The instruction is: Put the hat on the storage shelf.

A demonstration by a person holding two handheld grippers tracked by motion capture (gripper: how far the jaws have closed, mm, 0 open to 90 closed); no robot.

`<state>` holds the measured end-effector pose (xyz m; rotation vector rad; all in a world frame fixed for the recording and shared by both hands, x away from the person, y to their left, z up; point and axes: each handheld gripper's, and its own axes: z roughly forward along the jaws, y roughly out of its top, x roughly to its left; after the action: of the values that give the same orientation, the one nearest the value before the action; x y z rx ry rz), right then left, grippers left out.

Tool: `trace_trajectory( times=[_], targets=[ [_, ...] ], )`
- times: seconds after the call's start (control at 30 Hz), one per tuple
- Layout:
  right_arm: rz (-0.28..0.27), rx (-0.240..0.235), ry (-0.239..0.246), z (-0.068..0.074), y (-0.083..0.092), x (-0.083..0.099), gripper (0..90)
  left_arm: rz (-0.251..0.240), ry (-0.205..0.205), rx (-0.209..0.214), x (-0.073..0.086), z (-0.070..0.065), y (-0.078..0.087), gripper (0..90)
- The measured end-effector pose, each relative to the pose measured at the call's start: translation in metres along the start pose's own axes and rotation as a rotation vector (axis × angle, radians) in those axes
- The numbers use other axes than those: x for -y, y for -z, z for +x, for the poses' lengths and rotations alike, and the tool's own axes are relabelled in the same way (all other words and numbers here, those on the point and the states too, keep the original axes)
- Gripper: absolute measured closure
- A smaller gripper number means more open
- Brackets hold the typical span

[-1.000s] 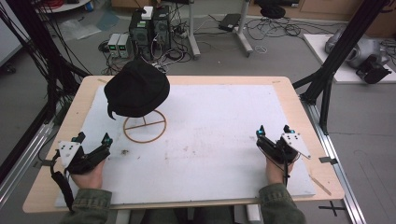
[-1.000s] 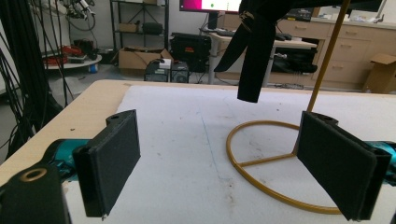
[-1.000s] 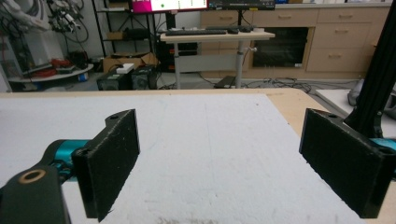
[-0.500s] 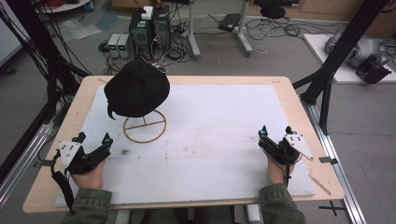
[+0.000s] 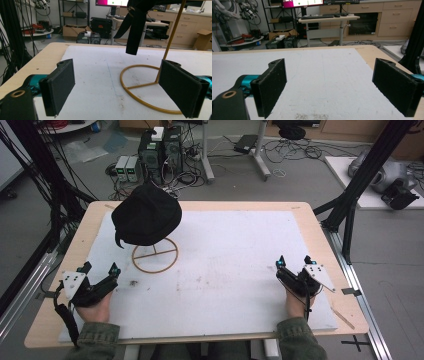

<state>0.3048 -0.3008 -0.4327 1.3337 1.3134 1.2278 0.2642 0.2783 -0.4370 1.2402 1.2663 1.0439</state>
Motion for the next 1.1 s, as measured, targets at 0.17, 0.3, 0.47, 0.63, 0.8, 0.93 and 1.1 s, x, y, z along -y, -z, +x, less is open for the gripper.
trace_trajectory(
  times=[0.17, 0.3, 0.47, 0.63, 0.8, 0.93, 1.1],
  targets=[
    [-0.004, 0.002, 0.008, -0.0011, 0.0, -0.0002, 11.3, 0.001, 0.007, -0.002, 0.0, 0.001, 0.0008, 14.1],
    [0.006, -0.008, 0.013, -0.0006, -0.0002, 0.0002, 11.4, 0.001, 0.006, 0.001, 0.0001, 0.0008, 0.0006, 14.1],
    [0.016, -0.012, 0.007, 0.0002, -0.0002, 0.0005, 11.3, 0.002, 0.009, -0.001, 0.0001, 0.001, 0.0005, 14.1],
    [0.017, -0.013, 0.012, -0.0001, -0.0005, 0.0007, 11.3, 0.003, 0.013, 0.002, 0.0004, 0.0011, 0.0003, 14.1],
    [0.027, -0.018, 0.005, 0.0008, -0.0003, 0.0009, 11.3, 0.005, 0.015, 0.0, 0.0005, 0.0014, 0.0002, 14.1],
    [0.026, -0.021, 0.008, 0.0006, -0.0006, 0.001, 11.3, 0.004, 0.016, 0.002, 0.0006, 0.0016, 0.0, 14.1],
    [0.028, -0.025, 0.018, 0.0003, -0.0007, 0.0011, 11.4, 0.005, 0.016, 0.003, 0.0007, 0.0014, -0.0002, 14.1]
  ],
)
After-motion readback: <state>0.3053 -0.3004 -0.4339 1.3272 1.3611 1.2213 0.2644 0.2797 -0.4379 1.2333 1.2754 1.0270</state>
